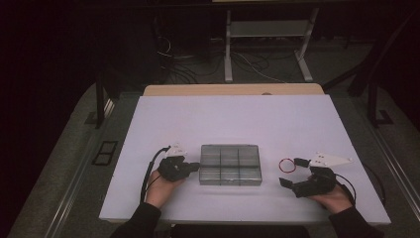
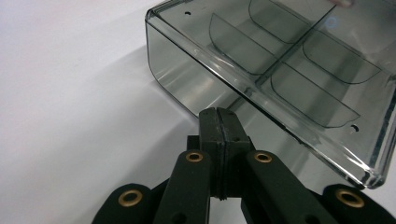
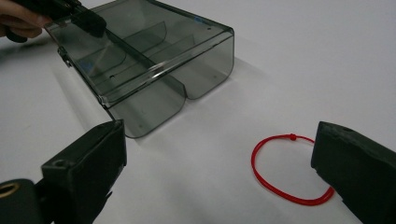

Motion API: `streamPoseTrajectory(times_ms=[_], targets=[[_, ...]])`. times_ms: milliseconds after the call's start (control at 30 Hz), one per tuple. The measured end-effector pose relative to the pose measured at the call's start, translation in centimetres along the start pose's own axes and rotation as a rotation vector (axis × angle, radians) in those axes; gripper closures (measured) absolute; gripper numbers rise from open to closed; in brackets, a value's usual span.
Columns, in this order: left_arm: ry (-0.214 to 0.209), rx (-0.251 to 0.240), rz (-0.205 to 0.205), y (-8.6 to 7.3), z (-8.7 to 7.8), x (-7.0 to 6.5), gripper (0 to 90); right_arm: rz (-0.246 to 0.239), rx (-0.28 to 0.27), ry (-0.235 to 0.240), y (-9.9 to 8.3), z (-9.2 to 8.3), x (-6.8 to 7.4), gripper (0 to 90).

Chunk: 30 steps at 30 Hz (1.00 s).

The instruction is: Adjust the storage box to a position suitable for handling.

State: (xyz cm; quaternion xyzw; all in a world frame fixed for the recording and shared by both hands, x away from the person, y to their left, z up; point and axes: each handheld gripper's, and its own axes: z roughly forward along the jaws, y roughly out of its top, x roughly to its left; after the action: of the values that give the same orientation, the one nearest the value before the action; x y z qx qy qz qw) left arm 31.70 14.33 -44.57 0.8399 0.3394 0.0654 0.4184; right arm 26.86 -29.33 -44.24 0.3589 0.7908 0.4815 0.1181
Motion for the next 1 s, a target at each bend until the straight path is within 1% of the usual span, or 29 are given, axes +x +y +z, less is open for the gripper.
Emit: streamPoseTrajectory(times_ms=[133,200,367,500,533,600,667,733,767,833,867,1000], targets=[[-0.007,0.001,0.007,0.4,0.5,-0.4,89.6,0.0,-0.001,0.001,0.0,0.0,0.0,3.1],[-0.012,0.001,0.018,0.6,0.8,-0.5,89.6,-0.002,-0.003,0.0,0.0,0.0,0.0,3.1],[-0.016,0.003,0.016,0.9,1.3,-0.9,89.7,0.001,-0.004,0.001,0.0,-0.1,0.0,3.1],[-0.016,0.0,0.023,1.1,1.8,-1.3,89.7,0.0,-0.002,0.002,0.0,-0.1,0.0,3.1],[-0.017,0.005,0.034,1.1,1.9,-1.3,89.7,0.0,-0.002,0.002,0.0,-0.1,0.0,3.1],[-0.018,0.001,0.03,1.3,2.2,-1.5,89.6,0.0,-0.002,0.002,0.0,-0.1,0.0,3.1],[-0.019,-0.002,0.037,1.4,2.4,-1.6,89.7,0.0,-0.002,0.002,0.0,0.0,0.0,3.1],[-0.019,0.0,0.044,1.5,2.6,-1.7,89.7,0.0,-0.001,0.001,0.0,0.0,0.0,3.1],[-0.02,-0.003,0.038,1.6,2.7,-1.8,89.6,-0.001,-0.001,0.001,0.0,0.0,0.1,3.1],[-0.019,0.001,0.046,1.7,2.8,-1.9,89.6,-0.001,0.0,0.002,0.0,0.0,0.1,3.1],[-0.015,-0.003,0.041,1.7,2.9,-2.0,89.6,-0.001,0.001,0.002,0.0,0.0,0.1,3.1],[-0.019,0.001,0.047,1.7,2.9,-1.9,89.6,-0.001,0.001,0.005,0.0,0.0,0.1,3.1]])
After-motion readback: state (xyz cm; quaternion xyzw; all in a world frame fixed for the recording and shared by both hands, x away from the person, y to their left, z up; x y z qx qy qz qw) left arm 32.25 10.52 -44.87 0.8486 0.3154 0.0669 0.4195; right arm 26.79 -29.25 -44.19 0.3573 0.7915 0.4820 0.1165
